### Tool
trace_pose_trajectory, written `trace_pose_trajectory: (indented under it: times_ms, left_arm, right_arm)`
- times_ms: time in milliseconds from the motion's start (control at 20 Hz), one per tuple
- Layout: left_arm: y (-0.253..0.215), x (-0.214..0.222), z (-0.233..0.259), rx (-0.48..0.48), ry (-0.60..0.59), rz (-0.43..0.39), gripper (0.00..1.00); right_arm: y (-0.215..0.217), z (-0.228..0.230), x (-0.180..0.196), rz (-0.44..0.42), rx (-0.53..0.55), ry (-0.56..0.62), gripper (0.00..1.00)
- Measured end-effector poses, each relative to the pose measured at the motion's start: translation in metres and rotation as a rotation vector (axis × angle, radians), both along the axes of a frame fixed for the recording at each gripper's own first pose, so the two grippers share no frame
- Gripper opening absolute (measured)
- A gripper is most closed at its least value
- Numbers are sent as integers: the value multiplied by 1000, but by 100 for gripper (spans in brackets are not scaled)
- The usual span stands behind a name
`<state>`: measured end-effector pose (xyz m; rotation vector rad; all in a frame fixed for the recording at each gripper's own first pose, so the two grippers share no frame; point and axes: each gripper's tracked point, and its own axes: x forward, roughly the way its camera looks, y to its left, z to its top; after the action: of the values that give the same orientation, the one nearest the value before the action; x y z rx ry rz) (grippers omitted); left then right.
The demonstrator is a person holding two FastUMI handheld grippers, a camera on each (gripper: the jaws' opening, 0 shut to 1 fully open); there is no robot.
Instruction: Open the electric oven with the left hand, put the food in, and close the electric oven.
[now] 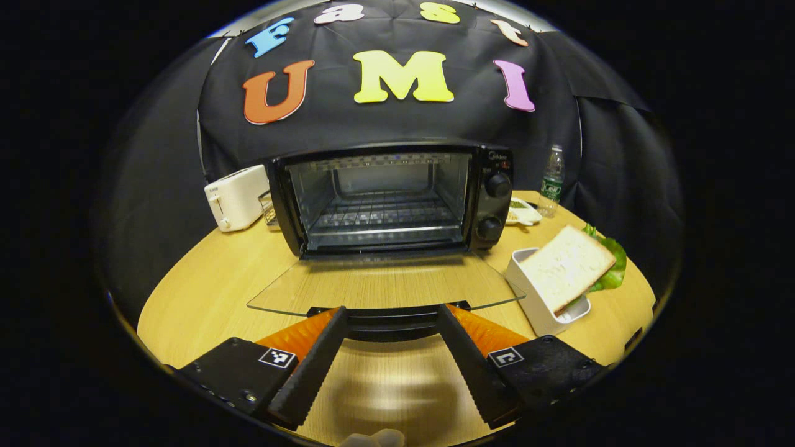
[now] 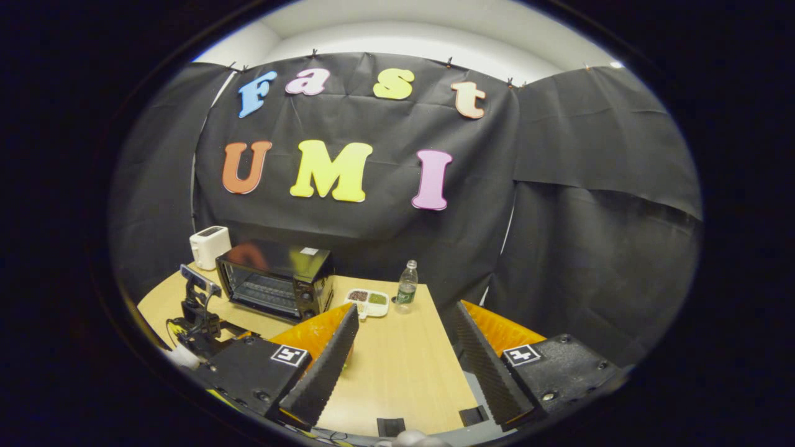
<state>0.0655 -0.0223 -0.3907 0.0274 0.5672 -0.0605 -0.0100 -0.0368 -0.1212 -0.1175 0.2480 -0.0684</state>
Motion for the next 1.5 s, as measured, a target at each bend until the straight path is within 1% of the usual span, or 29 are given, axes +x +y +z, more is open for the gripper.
trace_pose_trajectory:
  times_ms: [150, 250, 350, 400, 450, 500, 550, 600, 700, 800, 850, 900, 1000, 1050, 1100, 1300, 1400, 1500]
  left_arm:
    - [1, -4, -28, 6, 55, -5, 96]
    - [2, -7, -33, 0, 56, 1, 96]
    - [1, -9, -35, 20, 53, -9, 98]
    - [2, -12, -38, 23, 58, -1, 98]
    - [3, -11, -40, 14, 68, -2, 98]
    - [1, -13, -41, 3, 71, 6, 95]
    - [4, -13, -37, -4, 70, 11, 97]
    - [8, -11, -29, -8, 49, 20, 96]
    - [14, -10, -15, 4, 23, 24, 96]
    - [17, -13, 2, 7, -3, 26, 95]
    - [18, -17, 9, 10, -15, 26, 95]
    - [21, -21, 18, 16, -24, 28, 95]
    - [22, -25, 46, 7, -68, 24, 96]
    - [22, -29, 64, 1, -94, 22, 96]
    - [23, -32, 82, -8, -116, 20, 96]
    - [27, -42, 159, -28, -240, 14, 95]
    - [31, -48, 197, -33, -296, 10, 96]
    - [36, -59, 232, -29, -357, 8, 95]
  right_arm:
    - [3, -9, -1, 8, -13, 22, 91]
    - [4, -18, -2, 13, -23, 41, 91]
    - [5, -28, -2, 16, -24, 63, 91]
    - [7, -31, -1, 22, -20, 71, 94]
    - [9, -33, 0, 25, -17, 78, 100]
    - [10, -33, 1, 28, -12, 76, 96]
    - [9, -31, 3, 29, -8, 71, 96]
    - [10, -30, 4, 31, -5, 67, 100]
    - [13, -24, 7, 36, 1, 53, 100]
    - [16, -16, 8, 42, 5, 33, 100]
    - [17, -11, 9, 43, 2, 23, 96]
    - [19, -8, 9, 46, 3, 12, 100]
    - [24, 2, 8, 52, 12, -9, 100]
    - [27, 7, 8, 57, 16, -21, 100]
    - [30, 11, 7, 61, 19, -34, 96]
    - [43, 19, 4, 80, 35, -65, 96]
    - [48, 15, 1, 91, 36, -64, 96]
    - [50, 1, 1, 100, 35, -49, 96]
